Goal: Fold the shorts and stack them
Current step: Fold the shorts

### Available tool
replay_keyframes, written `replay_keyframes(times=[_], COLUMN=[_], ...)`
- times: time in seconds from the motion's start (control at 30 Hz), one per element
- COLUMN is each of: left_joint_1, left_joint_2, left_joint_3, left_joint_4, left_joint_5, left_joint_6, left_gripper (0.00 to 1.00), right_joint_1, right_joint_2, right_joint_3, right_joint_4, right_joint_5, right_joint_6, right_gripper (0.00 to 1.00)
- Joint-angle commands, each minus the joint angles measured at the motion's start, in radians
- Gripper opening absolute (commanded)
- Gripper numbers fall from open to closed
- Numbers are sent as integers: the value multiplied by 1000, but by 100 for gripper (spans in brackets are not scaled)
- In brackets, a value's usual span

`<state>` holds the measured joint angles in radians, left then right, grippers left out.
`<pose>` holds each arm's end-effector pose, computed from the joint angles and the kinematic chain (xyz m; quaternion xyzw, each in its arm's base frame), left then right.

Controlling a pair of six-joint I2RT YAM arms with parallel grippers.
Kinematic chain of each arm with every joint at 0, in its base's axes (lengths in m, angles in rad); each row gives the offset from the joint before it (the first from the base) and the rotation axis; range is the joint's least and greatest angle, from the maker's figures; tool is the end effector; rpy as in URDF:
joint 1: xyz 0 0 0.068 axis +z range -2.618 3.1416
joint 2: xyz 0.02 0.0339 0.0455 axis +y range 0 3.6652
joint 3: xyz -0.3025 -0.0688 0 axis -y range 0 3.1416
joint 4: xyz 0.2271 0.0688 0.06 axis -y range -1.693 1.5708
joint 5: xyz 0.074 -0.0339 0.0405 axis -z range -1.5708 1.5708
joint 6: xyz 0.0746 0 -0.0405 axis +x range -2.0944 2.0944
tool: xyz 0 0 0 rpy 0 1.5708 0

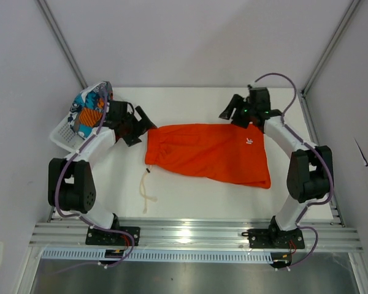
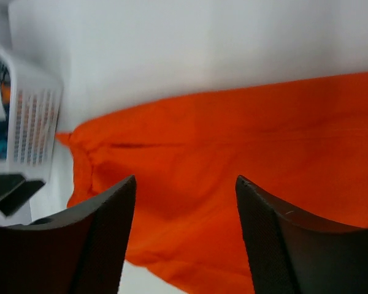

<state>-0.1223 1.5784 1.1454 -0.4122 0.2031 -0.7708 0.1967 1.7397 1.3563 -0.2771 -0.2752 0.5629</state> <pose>0.3467 -0.0578 0.2651 -0.2622 0.8931 -0.2380 0.2775 0.4070 0.1018 0.2929 0.1027 0.8858 0.2759 0.3587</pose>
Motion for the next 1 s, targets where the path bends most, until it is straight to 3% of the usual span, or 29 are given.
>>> replay_keyframes(times=[0.0, 0.07, 0.2, 0.3, 0.37, 0.4, 0.47, 0.7, 0.8, 0.97], left_joint_1=[-29, -59, -115, -116, -116, -116, -116, -116, -116, -116], left_joint_2=[-70, -127, -228, -310, -368, -386, -435, -475, -460, -426], left_joint_3=[-62, -132, -249, -352, -375, -400, -414, -434, -455, -515], left_joint_4=[36, 41, 45, 61, 61, 56, 44, 24, 55, 154], left_joint_5=[27, -7, -109, -110, -99, -96, -91, -87, -65, -5], left_joint_6=[90, 102, 107, 116, 117, 119, 122, 148, 151, 162], left_gripper=[99, 99, 99, 99, 99, 99, 99, 99, 99, 99], right_joint_1=[101, 163, 251, 294, 302, 305, 317, 348, 342, 273], right_joint_2=[-11, 7, 101, 208, 303, 337, 409, 489, 431, 339], right_joint_3=[-14, -13, 56, 102, 128, 144, 182, 279, 239, 124], right_joint_4=[76, 101, 113, 139, 223, 234, 230, -66, -192, -221], right_joint_5=[-73, -73, -104, -194, -350, -379, -401, -239, -104, -44], right_joint_6=[-52, -35, -6, 37, 89, 133, 144, 49, -23, -95], right_gripper=[66, 62, 42, 29, 24, 13, 2, 0, 0, 0])
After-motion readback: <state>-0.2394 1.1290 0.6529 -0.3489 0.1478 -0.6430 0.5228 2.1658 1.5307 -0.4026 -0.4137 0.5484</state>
